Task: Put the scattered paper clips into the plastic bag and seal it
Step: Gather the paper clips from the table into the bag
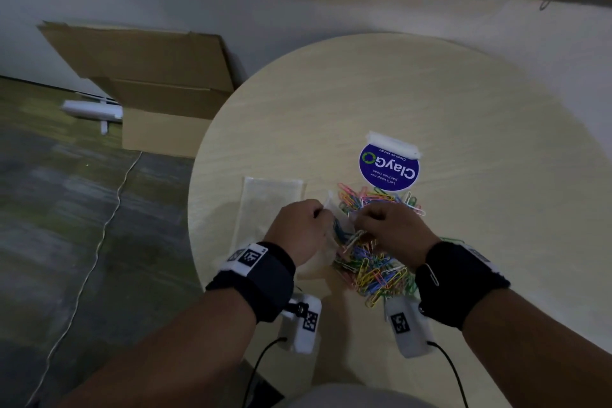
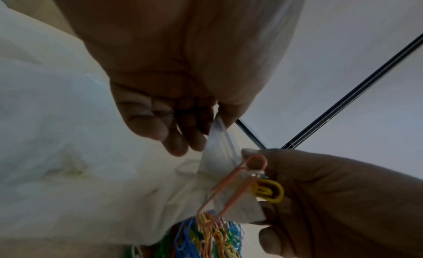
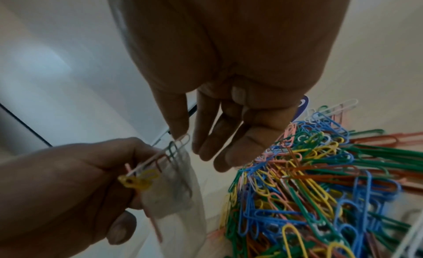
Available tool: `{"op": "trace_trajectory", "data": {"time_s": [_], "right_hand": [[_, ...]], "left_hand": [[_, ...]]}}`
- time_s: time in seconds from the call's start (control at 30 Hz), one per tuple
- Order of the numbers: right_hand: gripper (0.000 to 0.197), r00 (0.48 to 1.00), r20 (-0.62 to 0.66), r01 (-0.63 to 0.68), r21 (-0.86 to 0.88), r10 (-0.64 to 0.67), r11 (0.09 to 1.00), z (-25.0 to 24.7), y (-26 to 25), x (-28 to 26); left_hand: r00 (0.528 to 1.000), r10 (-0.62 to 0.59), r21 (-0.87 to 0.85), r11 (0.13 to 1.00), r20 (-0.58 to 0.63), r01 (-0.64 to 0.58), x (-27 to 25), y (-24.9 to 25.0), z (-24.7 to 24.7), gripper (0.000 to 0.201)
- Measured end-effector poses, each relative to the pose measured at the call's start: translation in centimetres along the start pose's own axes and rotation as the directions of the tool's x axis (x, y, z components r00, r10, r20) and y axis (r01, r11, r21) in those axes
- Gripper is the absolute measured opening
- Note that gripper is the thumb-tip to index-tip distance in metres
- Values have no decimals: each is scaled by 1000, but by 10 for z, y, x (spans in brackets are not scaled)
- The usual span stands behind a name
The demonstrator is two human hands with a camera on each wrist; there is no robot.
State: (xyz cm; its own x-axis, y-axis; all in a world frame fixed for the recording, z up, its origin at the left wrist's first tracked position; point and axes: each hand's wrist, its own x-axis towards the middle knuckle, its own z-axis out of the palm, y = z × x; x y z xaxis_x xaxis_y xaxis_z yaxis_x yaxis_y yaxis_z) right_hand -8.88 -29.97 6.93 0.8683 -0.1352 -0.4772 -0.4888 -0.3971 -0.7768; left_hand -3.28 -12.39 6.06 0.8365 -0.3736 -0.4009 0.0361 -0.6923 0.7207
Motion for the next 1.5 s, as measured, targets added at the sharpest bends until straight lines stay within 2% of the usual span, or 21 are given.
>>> {"op": "trace_trajectory", "data": {"time_s": [0.13,0.2,0.3,0.47,0.6,0.7,0.83,0.9,0.97,1.1,1.17,1.2,1.27,1.33,1.4,1.47,1.5], "right_hand": [[23,993,-109,40,-108,-52,993,-6,-8,-2],[28,995,-78,60,-108,-69,992,-7,-13,-2],[20,997,-24,74,-177,-79,982,-6,-14,-2],[20,977,-199,14,-311,-80,950,-14,-8,9],[16,992,-64,67,-450,-107,890,-15,-11,12],[19,980,-119,103,-394,-162,913,-15,-9,13],[30,980,-95,144,-282,-177,949,-11,-9,8],[23,981,-66,164,-213,-181,963,-12,-12,3],[17,986,-17,158,-178,-163,971,-12,-11,-3],[22,981,-176,79,-7,-79,997,-19,7,-13],[28,992,-121,45,86,-34,995,-14,11,-16],[27,997,-73,40,83,-34,996,-8,10,-16],[22,997,-43,68,-30,-69,997,5,9,-13],[15,989,-112,80,-163,-99,983,10,8,-8],[14,976,-206,32,-208,-76,978,8,10,-5],[17,968,-242,17,-220,-72,975,6,11,-5],[17,968,-234,36,-220,-89,975,7,10,-6]], "left_hand": [[999,-23,-76,997,34,25,-6,8,-4,35],[999,-34,-108,994,7,34,-5,12,-6,33],[999,-38,-102,994,6,39,-4,14,-9,31],[997,29,35,999,77,-32,-10,12,-14,35],[993,45,26,999,109,-48,-17,16,-13,41],[995,26,-16,1000,97,-25,-19,17,-9,40],[999,33,-40,999,38,-31,-15,16,-6,39],[999,37,-36,999,23,-37,-14,15,-5,40],[999,42,-12,999,9,-42,-13,13,-7,41],[997,78,67,995,-23,-76,-13,11,-17,42],[995,96,79,992,-5,-95,-13,13,-19,40],[995,99,76,992,5,-99,-13,14,-18,39],[995,101,86,991,24,-103,-12,16,-14,36],[993,112,152,981,42,-117,-11,16,-14,35],[990,134,297,944,51,-143,-12,18,-18,35],[986,167,473,868,4,-149,-14,20,-23,35],[980,196,507,850,-45,-146,-15,21,-25,33]]}}
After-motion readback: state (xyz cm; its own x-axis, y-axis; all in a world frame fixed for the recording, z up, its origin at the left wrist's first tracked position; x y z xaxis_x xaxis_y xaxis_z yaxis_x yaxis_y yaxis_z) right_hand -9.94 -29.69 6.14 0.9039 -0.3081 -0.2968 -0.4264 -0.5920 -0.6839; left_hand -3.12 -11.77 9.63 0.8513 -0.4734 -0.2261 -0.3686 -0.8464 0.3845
